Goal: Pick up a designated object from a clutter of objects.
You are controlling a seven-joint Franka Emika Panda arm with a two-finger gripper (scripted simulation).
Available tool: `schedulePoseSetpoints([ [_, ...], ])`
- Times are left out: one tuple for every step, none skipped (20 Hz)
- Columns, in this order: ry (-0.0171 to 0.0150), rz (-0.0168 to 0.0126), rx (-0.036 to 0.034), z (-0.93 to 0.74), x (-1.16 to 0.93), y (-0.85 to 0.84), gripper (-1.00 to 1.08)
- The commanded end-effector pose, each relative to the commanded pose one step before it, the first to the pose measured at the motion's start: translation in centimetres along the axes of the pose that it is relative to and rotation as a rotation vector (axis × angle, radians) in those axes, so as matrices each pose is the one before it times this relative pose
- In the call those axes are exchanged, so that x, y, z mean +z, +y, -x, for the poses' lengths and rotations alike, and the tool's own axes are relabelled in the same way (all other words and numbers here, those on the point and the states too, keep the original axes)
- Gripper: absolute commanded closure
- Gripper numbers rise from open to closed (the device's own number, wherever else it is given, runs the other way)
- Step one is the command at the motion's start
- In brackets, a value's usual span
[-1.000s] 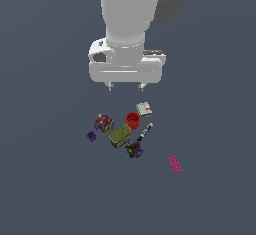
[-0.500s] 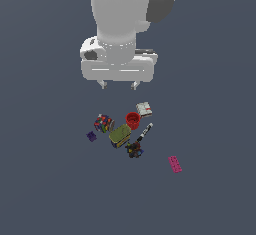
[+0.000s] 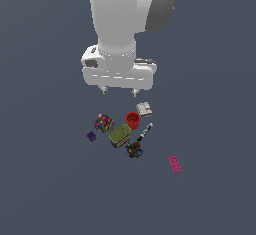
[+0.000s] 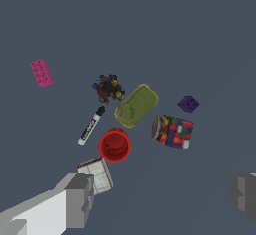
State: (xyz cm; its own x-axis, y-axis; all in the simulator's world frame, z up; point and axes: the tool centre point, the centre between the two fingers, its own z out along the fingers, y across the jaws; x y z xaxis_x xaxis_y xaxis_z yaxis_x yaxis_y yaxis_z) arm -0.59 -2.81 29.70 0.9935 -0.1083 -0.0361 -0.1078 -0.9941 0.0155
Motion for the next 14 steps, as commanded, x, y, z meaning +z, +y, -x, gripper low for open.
schedulePoseSetpoints([
  [0.0011, -0.00289, 0.03971, -0.411, 0.932, -0.064, -0.92],
  [0.00071, -0.00135, 0.01905, -0.192, 0.437, -0.035, -0.92],
  [0.00075, -0.00142, 0.02046, -0.2, 0.471, -0.04, -0.92],
  [0.00078, -0.00147, 0.02188, -0.207, 0.505, -0.044, -0.92],
  [0.00081, -0.00151, 0.02332, -0.213, 0.54, -0.048, -0.92],
  [0.00084, -0.00155, 0.02477, -0.217, 0.575, -0.052, -0.92],
  [0.00087, -0.00157, 0.02621, -0.22, 0.61, -0.056, -0.92],
  [0.0009, -0.00156, 0.02737, -0.219, 0.639, -0.059, -0.92],
  [0.00089, -0.00149, 0.02752, -0.21, 0.644, -0.06, -0.92],
  [0.00089, -0.00142, 0.02757, -0.199, 0.647, -0.059, -0.92],
  [0.00089, -0.00134, 0.02761, -0.189, 0.649, -0.059, -0.92],
  [0.0009, -0.00127, 0.02765, -0.179, 0.652, -0.058, -0.92],
  [0.00091, -0.00119, 0.02768, -0.169, 0.654, -0.056, -0.92],
  [0.00093, -0.00112, 0.02772, -0.16, 0.656, -0.054, -0.92],
])
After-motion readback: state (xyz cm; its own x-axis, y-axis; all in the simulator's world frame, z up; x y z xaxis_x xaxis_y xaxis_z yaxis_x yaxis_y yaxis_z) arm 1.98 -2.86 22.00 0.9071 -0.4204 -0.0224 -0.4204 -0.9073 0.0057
